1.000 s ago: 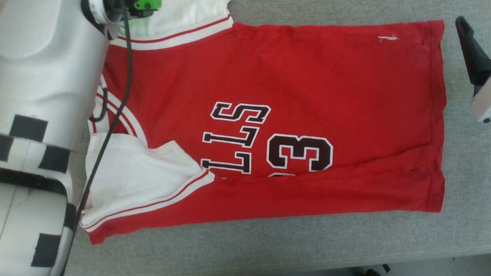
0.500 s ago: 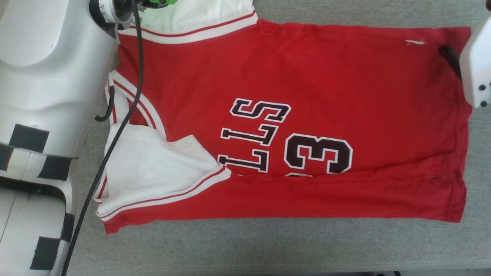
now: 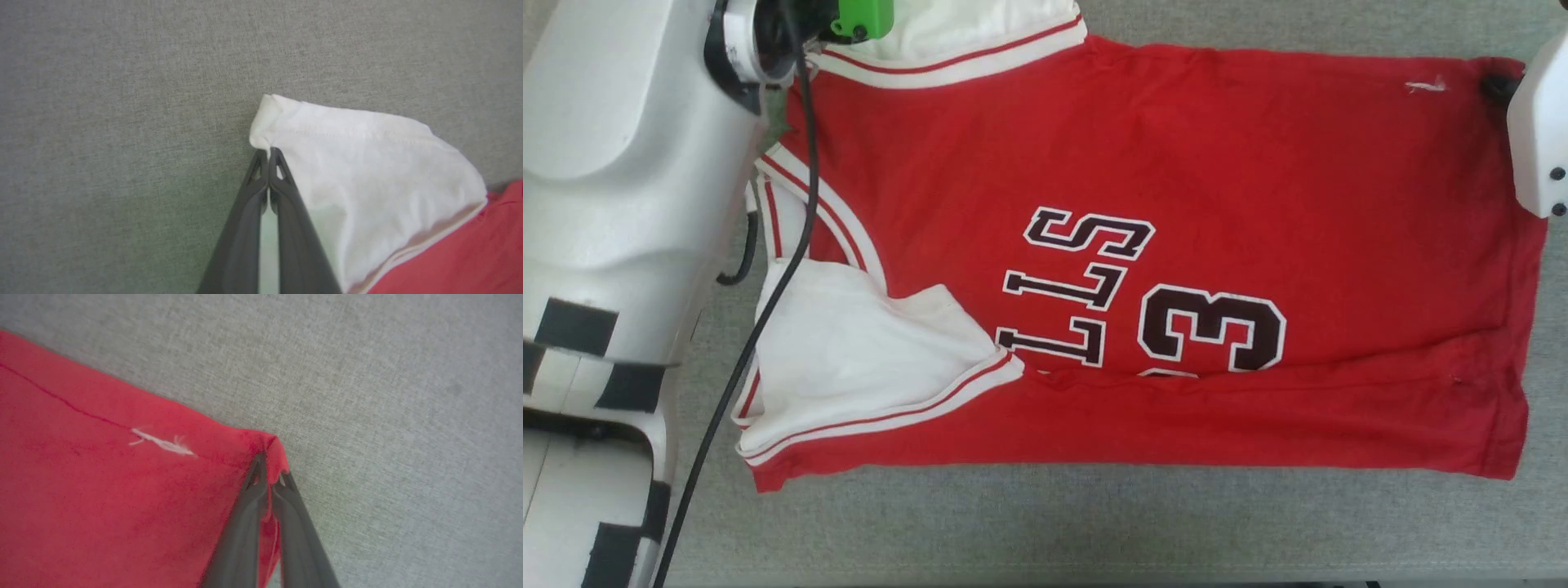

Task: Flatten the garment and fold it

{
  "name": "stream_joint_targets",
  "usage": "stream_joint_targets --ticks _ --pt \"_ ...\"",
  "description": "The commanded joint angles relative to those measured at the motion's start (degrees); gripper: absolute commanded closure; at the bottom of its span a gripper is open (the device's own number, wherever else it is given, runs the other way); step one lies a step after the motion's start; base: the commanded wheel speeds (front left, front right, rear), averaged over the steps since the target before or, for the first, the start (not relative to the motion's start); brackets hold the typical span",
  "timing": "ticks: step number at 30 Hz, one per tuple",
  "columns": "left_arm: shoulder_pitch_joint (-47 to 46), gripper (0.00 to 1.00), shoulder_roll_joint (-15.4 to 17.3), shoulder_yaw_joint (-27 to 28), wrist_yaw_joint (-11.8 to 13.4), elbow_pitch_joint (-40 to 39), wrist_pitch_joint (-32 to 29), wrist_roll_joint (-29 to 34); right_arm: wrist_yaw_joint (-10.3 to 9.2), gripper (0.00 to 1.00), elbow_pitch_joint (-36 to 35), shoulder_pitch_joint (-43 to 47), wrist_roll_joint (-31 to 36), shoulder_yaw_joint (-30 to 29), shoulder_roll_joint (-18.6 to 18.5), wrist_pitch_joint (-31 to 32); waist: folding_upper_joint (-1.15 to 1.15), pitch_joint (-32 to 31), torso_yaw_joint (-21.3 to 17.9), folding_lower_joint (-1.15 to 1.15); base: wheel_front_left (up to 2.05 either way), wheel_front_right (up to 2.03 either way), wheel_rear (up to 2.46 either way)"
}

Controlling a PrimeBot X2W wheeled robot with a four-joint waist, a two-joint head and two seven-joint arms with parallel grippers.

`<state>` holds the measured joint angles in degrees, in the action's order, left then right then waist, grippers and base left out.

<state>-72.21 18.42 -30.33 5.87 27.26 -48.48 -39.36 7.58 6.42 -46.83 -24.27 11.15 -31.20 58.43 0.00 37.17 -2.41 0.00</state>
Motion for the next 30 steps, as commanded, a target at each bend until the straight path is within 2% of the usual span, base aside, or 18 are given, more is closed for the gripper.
stream_joint_targets --ticks 1,8,15,22,30 --pt "1.28 1.00 0.60 0.49 -0.12 -0.48 0.77 -1.18 -0.09 1.00 1.23 1.60 0.08 -0.31 0.60 -1.17 0.00 -1.87 -0.17 0.00 0.00 0.00 0.00" --pt "5.85 1.00 1.58 3.63 -1.68 -5.05 5.50 -4.46 -0.09 1.00 1.55 4.68 0.33 -3.07 1.59 -7.22 0.00 -9.79 0.27 0.00 0.00 0.00 0.00" --pt "14.14 1.00 3.55 5.40 -1.75 -12.34 7.48 -7.14 -0.09 1.00 2.43 11.30 0.73 -6.04 2.27 -10.49 0.00 -17.53 1.50 0.00 0.00 0.00 0.00" --pt "25.88 1.00 6.37 7.17 1.09 -21.29 8.56 -9.08 -0.09 1.00 2.70 18.66 1.34 -8.48 3.99 -12.32 0.00 -22.13 2.37 0.00 0.00 0.00 0.00" --pt "39.48 1.00 7.19 9.46 4.80 -27.46 10.92 -12.01 -0.09 1.00 2.70 25.98 1.44 -9.92 6.00 -13.20 0.00 -23.83 3.00 0.00 0.00 0.00 0.00"
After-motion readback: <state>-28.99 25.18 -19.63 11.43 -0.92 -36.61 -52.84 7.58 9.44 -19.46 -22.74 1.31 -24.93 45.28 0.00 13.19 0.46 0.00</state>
